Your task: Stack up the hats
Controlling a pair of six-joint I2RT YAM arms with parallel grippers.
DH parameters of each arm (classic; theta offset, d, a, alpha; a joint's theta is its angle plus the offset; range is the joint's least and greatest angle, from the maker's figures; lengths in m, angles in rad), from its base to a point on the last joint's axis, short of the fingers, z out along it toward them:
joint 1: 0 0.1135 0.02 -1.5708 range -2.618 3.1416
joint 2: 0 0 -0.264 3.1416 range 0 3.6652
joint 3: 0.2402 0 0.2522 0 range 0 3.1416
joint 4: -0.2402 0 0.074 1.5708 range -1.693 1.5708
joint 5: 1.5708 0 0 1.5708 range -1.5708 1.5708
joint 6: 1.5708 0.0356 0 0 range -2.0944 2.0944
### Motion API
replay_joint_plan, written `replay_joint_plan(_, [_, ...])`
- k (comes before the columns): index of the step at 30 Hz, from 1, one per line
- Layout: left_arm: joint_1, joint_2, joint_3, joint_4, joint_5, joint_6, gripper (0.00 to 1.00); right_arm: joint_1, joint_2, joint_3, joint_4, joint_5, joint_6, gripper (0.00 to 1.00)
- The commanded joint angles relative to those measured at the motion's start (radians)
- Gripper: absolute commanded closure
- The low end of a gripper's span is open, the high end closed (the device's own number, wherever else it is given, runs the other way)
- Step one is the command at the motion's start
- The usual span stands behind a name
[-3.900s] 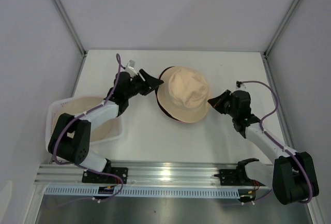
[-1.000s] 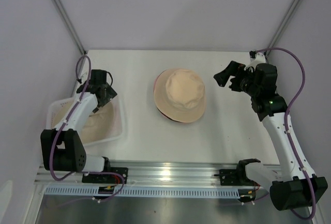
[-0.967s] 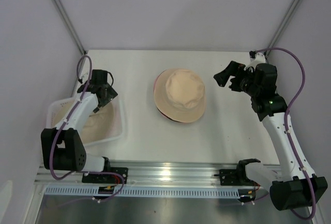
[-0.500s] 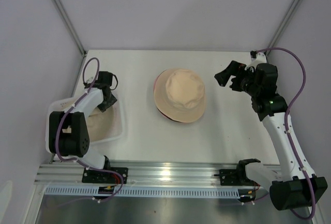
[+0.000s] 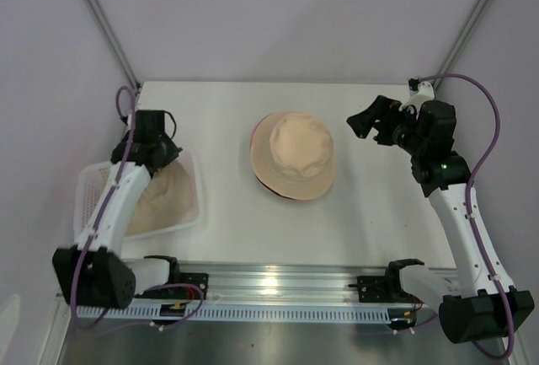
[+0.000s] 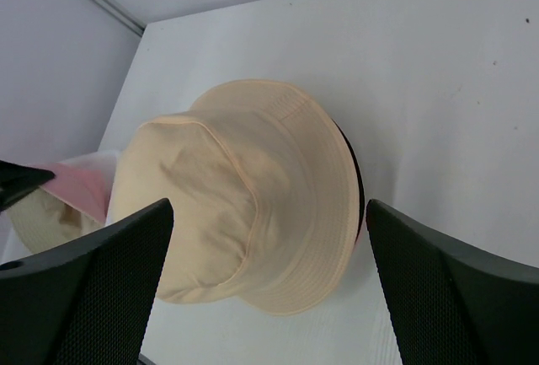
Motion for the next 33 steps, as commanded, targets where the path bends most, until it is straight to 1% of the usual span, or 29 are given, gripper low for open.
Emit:
replay_joint_plan(1, [-0.02,-0.208,0.177,-0.021,0.148,0.135,0.99,0.003,-0.011,0.054,0.074,-0.064,0.001,0.01])
replay_joint_plan(2, [-0.021,-0.261,0.201,-0.023,0.176,0.142,0.99,0.004,-0.005,0.06,0.074,-0.066,0.003,0.01])
replay_joint_plan(3, [-0.024,-0.285,0.223,-0.022,0.237,0.142,0.99,0.003,0.0,0.066,0.073,-0.078,0.006,0.01])
replay_joint_plan(4, [-0.026,-0.306,0.273,0.027,0.279,0.135,0.99,0.003,0.006,0.075,0.074,-0.084,0.016,0.01])
replay_joint_plan(6, [-0.03,-0.364,0.283,0.133,0.401,0.092,0.99,0.001,0.012,0.071,0.102,-0.112,0.036,0.01])
replay_joint_plan(7, [-0.033,-0.377,0.277,0.197,0.513,0.069,0.99,0.001,0.013,0.066,0.117,-0.138,0.049,0.01])
replay_joint_plan(8, [-0.041,-0.385,0.266,0.353,0.568,0.008,0.99,0.003,0.012,0.054,0.157,-0.149,0.068,0.01])
replay_joint_plan(10, [-0.059,-0.365,0.263,0.495,0.68,-0.058,0.99,0.001,0.018,0.052,0.182,-0.169,0.085,0.01])
replay_joint_plan(11, [-0.093,-0.346,0.275,0.603,0.699,-0.107,0.99,0.001,0.024,0.058,0.196,-0.173,0.098,0.01])
replay_joint_plan(12, [-0.121,-0.324,0.298,0.644,0.702,-0.117,0.99,0.001,0.026,0.063,0.199,-0.179,0.104,0.01])
replay_joint_plan(13, [-0.15,-0.276,0.314,0.673,0.692,-0.118,0.99,0.001,0.027,0.066,0.203,-0.187,0.11,0.0])
replay_joint_plan(14, [-0.217,-0.253,0.346,0.696,0.635,-0.109,0.99,0.001,0.026,0.068,0.209,-0.193,0.121,0.01])
replay_joint_plan(15, [-0.257,-0.231,0.352,0.772,0.598,-0.096,0.99,0.0,0.021,0.068,0.213,-0.201,0.128,0.0])
replay_joint_plan(16, [-0.291,-0.208,0.36,0.805,0.56,-0.077,0.99,0.0,0.017,0.066,0.216,-0.205,0.135,0.01])
replay_joint_plan(17, [-0.358,-0.155,0.369,0.822,0.475,-0.042,0.99,0.0,0.012,0.066,0.211,-0.21,0.138,0.01])
replay_joint_plan(19, [-0.412,-0.095,0.423,0.868,0.396,-0.007,0.99,0.0,-0.013,0.066,0.185,-0.207,0.145,0.01])
replay_joint_plan(20, [-0.455,-0.036,0.447,0.88,0.315,0.004,0.99,-0.002,-0.022,0.066,0.173,-0.201,0.145,0.01])
replay_joint_plan(24, [-0.538,0.094,0.47,1.014,0.149,-0.006,0.99,0.0,-0.082,0.046,0.13,-0.155,0.173,0.01])
replay_joint_plan(25, [-0.55,0.117,0.491,1.07,0.126,-0.005,0.99,-0.002,-0.104,0.028,0.125,-0.141,0.185,0.01])
replay_joint_plan(26, [-0.576,0.14,0.502,1.093,0.109,0.013,0.99,-0.002,-0.117,0.016,0.127,-0.127,0.188,0.01])
replay_joint_plan(27, [-0.59,0.189,0.521,1.101,0.069,0.032,0.99,-0.006,-0.126,0.003,0.13,-0.12,0.185,0.0])
replay_joint_plan(28, [-0.615,0.216,0.603,1.092,0.054,0.09,0.99,-0.008,-0.14,-0.006,0.122,-0.121,0.175,0.01])
replay_joint_plan(29, [-0.624,0.242,0.64,1.069,0.035,0.118,0.99,-0.011,-0.143,-0.008,0.117,-0.126,0.167,0.01])
replay_joint_plan(30, [-0.633,0.29,0.71,1.048,0.021,0.148,0.99,-0.013,-0.148,-0.009,0.116,-0.135,0.159,0.0])
replay_joint_plan(31, [-0.636,0.309,0.743,1.026,0.008,0.171,0.99,-0.013,-0.151,-0.011,0.114,-0.141,0.147,0.01])
replay_joint_plan(33, [-0.639,0.351,0.855,0.974,-0.002,0.226,0.99,-0.013,-0.149,-0.009,0.105,-0.135,0.133,0.01])
